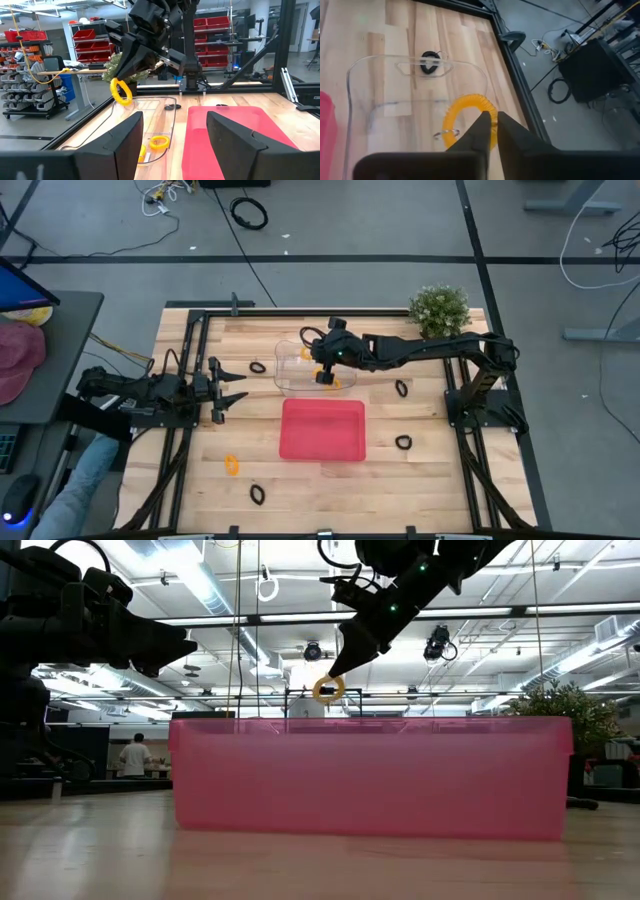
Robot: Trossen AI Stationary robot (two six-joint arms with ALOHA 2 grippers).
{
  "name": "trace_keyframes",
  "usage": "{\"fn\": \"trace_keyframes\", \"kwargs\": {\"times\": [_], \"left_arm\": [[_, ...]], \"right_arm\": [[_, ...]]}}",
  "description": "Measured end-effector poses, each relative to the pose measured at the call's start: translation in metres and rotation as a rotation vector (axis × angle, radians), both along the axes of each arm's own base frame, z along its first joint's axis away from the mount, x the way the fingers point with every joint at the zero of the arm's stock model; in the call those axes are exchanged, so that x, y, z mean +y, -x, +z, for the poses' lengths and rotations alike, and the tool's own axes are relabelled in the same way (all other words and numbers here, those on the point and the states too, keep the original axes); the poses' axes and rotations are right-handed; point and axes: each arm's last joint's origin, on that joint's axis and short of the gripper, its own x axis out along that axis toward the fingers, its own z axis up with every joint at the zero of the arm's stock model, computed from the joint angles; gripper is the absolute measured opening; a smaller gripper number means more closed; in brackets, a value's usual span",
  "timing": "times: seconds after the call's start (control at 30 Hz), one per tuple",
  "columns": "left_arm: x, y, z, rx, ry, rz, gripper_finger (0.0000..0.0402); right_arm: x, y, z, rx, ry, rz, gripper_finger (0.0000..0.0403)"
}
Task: Sort spring keychains
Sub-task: Put the yellow spring keychain into the transparent bin, then adjust the red bin
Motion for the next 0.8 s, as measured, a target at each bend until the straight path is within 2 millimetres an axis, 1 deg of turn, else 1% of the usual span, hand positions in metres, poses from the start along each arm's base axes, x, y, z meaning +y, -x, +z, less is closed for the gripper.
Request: {"fn": "trace_keyframes", "kwargs": {"times": [0.13,0.37,0.5,0.57,0.63,0.73,0.8], "left_arm": [[0.0,0.0,0.0,0.0,0.0,0.0,0.0222],[0.0,0.0,0.0,0.0,0.0,0.0,0.0222],[0.0,0.0,0.0,0.0,0.0,0.0,0.0222],[0.0,0.0,0.0,0.0,0.0,0.0,0.0222],[0.0,0.0,0.0,0.0,0.0,0.0,0.0222],[0.0,0.0,0.0,0.0,0.0,0.0,0.0222],[0.0,0.0,0.0,0.0,0.0,0.0,0.0222]], "right_arm": [[0.0,0.0,0.0,0.003,0.001,0.002,0.0062],[0.001,0.001,-0.002,0.016,-0.01,-0.003,0.0159],[0.009,0.004,0.003,0.1,-0.045,-0.002,0.0202],[0.018,0.007,0.006,0.164,-0.082,0.049,0.0216],[0.027,0.01,0.004,0.227,-0.143,0.117,0.0222],[0.041,0.011,0.001,0.252,-0.248,0.219,0.0223],[0.049,0.011,0.0,0.259,-0.28,0.269,0.0219]]}}
